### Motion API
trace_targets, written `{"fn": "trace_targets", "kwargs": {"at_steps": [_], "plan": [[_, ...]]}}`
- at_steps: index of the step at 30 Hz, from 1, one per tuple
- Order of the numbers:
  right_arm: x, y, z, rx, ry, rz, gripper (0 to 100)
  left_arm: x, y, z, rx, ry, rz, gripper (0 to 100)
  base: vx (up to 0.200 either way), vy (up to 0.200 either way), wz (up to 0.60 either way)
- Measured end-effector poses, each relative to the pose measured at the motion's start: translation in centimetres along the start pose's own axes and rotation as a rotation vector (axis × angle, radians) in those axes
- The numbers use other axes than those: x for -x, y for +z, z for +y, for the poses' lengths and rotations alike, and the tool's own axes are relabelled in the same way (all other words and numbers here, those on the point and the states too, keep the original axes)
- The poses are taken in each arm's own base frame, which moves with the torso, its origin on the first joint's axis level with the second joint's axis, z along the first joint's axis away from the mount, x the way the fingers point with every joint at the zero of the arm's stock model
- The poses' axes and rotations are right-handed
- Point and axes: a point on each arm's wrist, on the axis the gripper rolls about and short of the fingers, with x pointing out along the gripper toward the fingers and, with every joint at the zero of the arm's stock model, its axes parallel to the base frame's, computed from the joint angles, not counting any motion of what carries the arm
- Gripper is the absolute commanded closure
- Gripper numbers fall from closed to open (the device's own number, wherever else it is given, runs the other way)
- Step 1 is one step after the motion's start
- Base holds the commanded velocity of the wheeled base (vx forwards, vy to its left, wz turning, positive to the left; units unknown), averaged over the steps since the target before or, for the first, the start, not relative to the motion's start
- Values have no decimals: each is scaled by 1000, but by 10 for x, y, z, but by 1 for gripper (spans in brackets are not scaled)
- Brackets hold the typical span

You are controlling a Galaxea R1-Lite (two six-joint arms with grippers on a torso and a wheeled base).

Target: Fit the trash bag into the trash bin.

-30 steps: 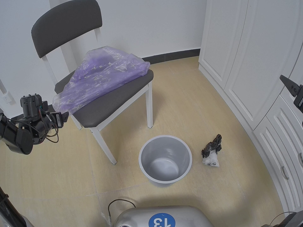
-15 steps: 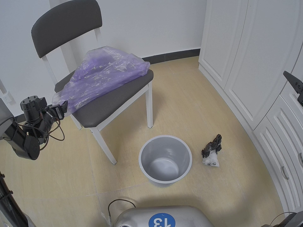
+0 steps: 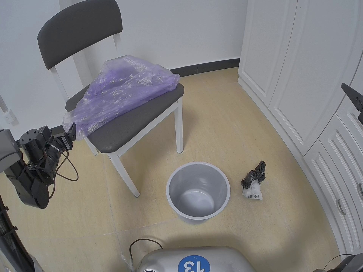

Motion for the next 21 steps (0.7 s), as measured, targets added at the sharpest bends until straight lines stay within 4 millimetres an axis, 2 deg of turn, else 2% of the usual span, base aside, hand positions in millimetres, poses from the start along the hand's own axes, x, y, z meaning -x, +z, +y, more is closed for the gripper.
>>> {"fn": "trace_targets", "kwargs": {"at_steps": [4, 8, 21], "plan": [[0, 0, 0, -1, 3, -4, 0, 6, -18, 2, 9, -16, 59, 0, 0, 0, 0], [1, 1, 0, -1, 3, -5, 0, 6, -26, 2, 65, -23, 90, 0, 0, 0, 0], [1, 2, 1, -3, 7, -20, 0, -13, -21, -4, 91, -42, 29, 0, 0, 0, 0]]}}
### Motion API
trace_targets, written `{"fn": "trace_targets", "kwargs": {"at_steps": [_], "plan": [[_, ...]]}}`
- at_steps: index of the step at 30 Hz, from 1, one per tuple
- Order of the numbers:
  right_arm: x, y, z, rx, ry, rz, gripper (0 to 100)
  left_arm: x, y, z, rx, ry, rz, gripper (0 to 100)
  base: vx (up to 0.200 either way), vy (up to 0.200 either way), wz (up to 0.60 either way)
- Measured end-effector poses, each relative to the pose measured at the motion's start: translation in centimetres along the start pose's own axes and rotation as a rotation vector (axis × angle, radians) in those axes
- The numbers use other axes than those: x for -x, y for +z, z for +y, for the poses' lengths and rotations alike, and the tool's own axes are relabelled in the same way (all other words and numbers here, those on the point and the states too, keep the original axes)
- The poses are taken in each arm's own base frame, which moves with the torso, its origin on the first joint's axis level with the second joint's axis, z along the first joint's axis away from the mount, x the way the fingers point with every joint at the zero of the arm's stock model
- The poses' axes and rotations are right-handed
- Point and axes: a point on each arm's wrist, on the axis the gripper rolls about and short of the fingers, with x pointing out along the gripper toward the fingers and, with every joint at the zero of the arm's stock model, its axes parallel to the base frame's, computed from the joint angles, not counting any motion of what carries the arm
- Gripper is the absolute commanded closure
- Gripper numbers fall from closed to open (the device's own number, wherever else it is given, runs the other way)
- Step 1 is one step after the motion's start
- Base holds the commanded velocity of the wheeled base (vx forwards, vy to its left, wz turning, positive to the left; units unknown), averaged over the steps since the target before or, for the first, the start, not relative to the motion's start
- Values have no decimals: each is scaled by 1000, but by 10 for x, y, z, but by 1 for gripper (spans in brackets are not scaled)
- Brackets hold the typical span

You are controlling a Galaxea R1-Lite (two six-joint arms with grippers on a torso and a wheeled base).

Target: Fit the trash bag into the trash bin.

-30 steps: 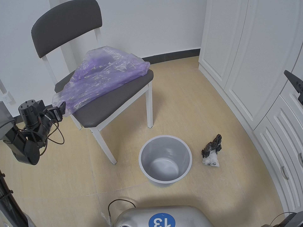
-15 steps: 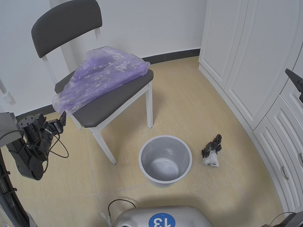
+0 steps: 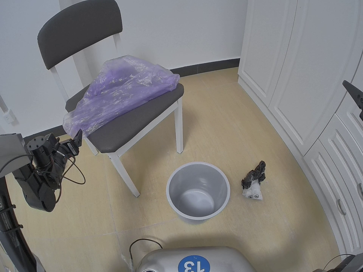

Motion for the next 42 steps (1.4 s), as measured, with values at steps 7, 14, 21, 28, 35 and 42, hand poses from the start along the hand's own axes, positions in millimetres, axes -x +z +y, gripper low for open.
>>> {"fn": "trace_targets", "kwargs": {"at_steps": [7, 14, 21, 28, 35, 42], "plan": [[0, 0, 0, -10, 0, 0, 0, -15, -1, 1, 2, 2, -29, 0, 0, 0, 0], [0, 0, 0, -18, -1, -1, 0, -23, -4, 1, 3, -1, -36, 100, 0, 0, 0], [0, 1, -1, -18, -4, -4, 0, -28, -1, 1, 18, -4, -58, 100, 0, 0, 0], [-1, 1, 0, -18, -7, -3, 0, -25, 5, -2, 24, -16, -72, 100, 0, 0, 0], [-4, -5, 6, -41, 10, 21, 0, -14, 32, -21, 29, -117, -133, 100, 0, 0, 0], [-8, -18, 23, -59, 28, 62, 0, 4, 66, -52, 30, -213, -121, 100, 0, 0, 0]]}}
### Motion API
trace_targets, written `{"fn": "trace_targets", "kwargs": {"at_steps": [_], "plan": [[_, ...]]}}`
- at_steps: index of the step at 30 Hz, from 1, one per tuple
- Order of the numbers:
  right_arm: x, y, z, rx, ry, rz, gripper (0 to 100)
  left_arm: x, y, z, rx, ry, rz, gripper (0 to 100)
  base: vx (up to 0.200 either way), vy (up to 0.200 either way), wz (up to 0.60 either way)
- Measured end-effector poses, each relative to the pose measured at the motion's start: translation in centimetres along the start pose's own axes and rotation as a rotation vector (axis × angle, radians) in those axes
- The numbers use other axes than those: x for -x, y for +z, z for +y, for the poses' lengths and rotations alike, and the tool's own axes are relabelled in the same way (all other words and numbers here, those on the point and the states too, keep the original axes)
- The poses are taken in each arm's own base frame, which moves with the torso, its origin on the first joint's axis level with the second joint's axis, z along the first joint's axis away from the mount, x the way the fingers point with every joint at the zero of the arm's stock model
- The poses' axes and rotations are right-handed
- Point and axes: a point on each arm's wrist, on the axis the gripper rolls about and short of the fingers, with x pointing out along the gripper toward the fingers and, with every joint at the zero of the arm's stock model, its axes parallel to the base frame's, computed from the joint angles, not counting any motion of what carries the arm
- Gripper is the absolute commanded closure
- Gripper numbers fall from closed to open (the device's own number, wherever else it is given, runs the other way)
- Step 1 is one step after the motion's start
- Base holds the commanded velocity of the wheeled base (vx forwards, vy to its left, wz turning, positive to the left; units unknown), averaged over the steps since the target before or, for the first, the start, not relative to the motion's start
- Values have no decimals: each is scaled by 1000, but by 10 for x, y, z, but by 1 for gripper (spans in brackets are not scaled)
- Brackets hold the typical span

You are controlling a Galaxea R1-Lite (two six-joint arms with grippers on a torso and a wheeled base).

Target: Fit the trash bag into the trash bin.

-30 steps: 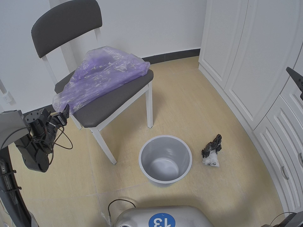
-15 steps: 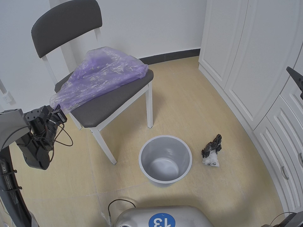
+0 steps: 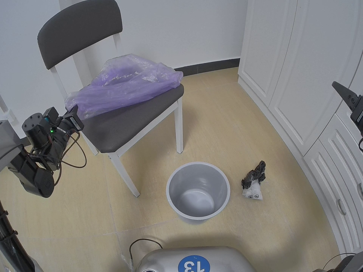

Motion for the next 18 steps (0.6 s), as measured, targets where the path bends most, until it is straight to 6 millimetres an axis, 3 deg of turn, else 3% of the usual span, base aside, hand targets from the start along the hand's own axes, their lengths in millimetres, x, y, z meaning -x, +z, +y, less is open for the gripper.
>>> {"fn": "trace_targets", "kwargs": {"at_steps": [8, 14, 18], "plan": [[-9, -14, 10, 6, 34, 50, 0, 4, 54, -46, -8, -111, 61, 100, 0, 0, 0], [-19, -27, 15, 15, 55, 91, 0, 6, 105, -80, -81, -204, -3, 100, 0, 0, 0], [-24, -42, 20, 23, 73, 146, 0, 9, 128, -100, -94, -256, -22, 100, 0, 0, 0]]}}
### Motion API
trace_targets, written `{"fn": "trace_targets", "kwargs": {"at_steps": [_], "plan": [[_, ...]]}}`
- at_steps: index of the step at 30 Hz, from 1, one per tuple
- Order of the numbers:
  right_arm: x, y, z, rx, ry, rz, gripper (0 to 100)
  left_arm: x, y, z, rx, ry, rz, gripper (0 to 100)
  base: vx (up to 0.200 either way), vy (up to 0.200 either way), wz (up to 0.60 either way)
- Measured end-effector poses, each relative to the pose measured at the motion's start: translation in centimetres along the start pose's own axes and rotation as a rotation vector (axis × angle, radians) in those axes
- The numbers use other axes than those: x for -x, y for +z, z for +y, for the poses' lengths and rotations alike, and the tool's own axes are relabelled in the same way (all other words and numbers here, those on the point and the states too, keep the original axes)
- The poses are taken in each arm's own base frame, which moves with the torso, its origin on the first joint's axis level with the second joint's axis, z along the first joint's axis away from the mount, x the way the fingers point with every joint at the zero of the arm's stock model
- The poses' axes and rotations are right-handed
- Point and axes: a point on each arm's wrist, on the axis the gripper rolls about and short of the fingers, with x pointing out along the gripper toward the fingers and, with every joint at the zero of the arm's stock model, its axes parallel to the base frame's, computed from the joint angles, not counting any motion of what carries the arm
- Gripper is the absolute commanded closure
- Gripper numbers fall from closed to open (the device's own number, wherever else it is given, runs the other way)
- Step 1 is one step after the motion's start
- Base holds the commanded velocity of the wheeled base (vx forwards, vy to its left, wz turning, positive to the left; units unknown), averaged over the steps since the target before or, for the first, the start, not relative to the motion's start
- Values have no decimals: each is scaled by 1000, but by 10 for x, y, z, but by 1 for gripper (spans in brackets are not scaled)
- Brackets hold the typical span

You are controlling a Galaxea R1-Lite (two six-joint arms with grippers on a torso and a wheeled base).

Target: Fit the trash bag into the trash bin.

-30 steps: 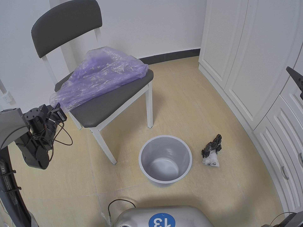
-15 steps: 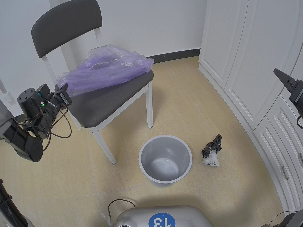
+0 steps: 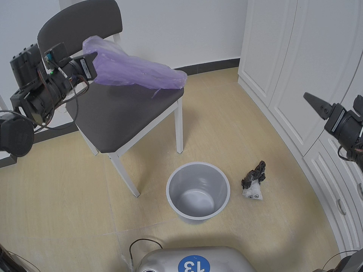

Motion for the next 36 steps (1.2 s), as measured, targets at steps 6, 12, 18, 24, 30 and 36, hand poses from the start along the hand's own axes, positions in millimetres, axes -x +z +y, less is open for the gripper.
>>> {"fn": "trace_targets", "kwargs": {"at_steps": [6, 12, 18, 24, 30, 36], "plan": [[-12, -21, 7, 2, 29, 55, 0, 1, 26, -24, 3, -72, -16, 100, 0, 0, 0], [-23, -33, 9, -5, 47, 43, 0, 5, 44, -43, -27, -132, 43, 100, 0, 0, 0], [-35, -52, 4, 10, 26, 95, 0, 13, 72, -62, -67, -202, 44, 100, 0, 0, 0], [-50, -72, -5, 27, -19, 148, 0, 16, 92, -73, -77, -228, -9, 100, 0, 0, 0], [-67, -92, -10, 27, -37, 174, 0, 17, 98, -81, -69, -254, -29, 100, 0, 0, 0], [-80, -102, -11, -14, -16, 128, 0, 22, 100, -91, -59, -292, -33, 100, 0, 0, 0]]}}
